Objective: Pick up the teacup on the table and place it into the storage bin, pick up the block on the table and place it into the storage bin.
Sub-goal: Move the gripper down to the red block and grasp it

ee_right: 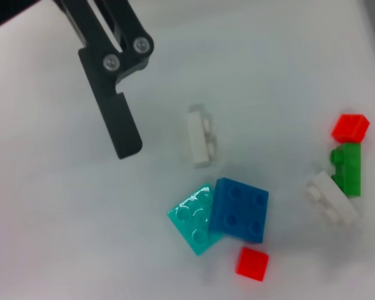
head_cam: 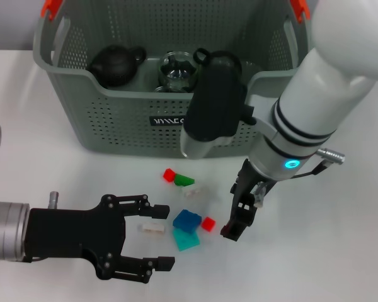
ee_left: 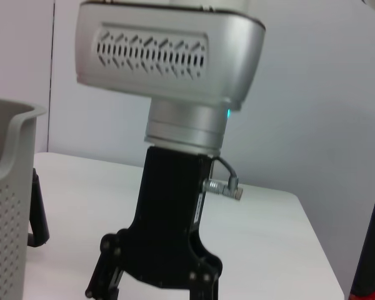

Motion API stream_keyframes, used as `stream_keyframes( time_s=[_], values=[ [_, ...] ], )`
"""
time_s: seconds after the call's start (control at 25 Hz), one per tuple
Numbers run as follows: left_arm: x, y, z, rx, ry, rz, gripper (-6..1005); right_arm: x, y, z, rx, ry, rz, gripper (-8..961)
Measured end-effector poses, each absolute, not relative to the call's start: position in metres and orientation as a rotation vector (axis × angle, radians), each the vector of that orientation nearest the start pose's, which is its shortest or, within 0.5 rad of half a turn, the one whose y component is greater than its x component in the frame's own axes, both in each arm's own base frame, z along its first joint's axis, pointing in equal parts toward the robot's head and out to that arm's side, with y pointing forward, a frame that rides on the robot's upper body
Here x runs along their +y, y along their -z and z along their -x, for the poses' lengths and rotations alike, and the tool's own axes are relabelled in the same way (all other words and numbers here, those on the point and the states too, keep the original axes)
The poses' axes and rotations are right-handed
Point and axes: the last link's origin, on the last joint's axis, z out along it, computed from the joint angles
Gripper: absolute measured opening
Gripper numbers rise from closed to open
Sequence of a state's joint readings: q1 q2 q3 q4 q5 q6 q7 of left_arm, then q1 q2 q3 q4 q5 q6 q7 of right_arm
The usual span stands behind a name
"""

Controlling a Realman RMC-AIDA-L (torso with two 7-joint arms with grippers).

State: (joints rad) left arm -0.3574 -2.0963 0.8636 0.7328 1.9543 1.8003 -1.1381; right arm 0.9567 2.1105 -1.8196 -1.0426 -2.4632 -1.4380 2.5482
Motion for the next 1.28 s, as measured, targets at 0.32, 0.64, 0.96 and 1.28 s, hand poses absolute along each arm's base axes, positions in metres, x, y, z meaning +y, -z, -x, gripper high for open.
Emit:
stream_keyframes(
  time_s=[0.32, 0.64, 0.96, 1.28],
  values=[
    [0.255, 0.011, 0.272, -0.288, 0.778, 2.969, 813, 0.34, 0.116, -0.102, 0.306, 0.823, 2.873, 878],
    [0.254, 0.006, 0.278, -0.306, 0.744, 2.969, 813, 0.339, 0.124, -0.107, 0.327, 0.805, 2.883, 866],
    [0.256, 0.005, 0.28, -0.304, 0.71, 2.981, 813, 0.341, 0.13, -0.111, 0.299, 0.802, 2.868, 854],
    [0.258, 0.004, 0.281, -0.297, 0.691, 2.983, 813, 0.34, 0.135, -0.109, 0.322, 0.759, 2.887, 717]
  ],
)
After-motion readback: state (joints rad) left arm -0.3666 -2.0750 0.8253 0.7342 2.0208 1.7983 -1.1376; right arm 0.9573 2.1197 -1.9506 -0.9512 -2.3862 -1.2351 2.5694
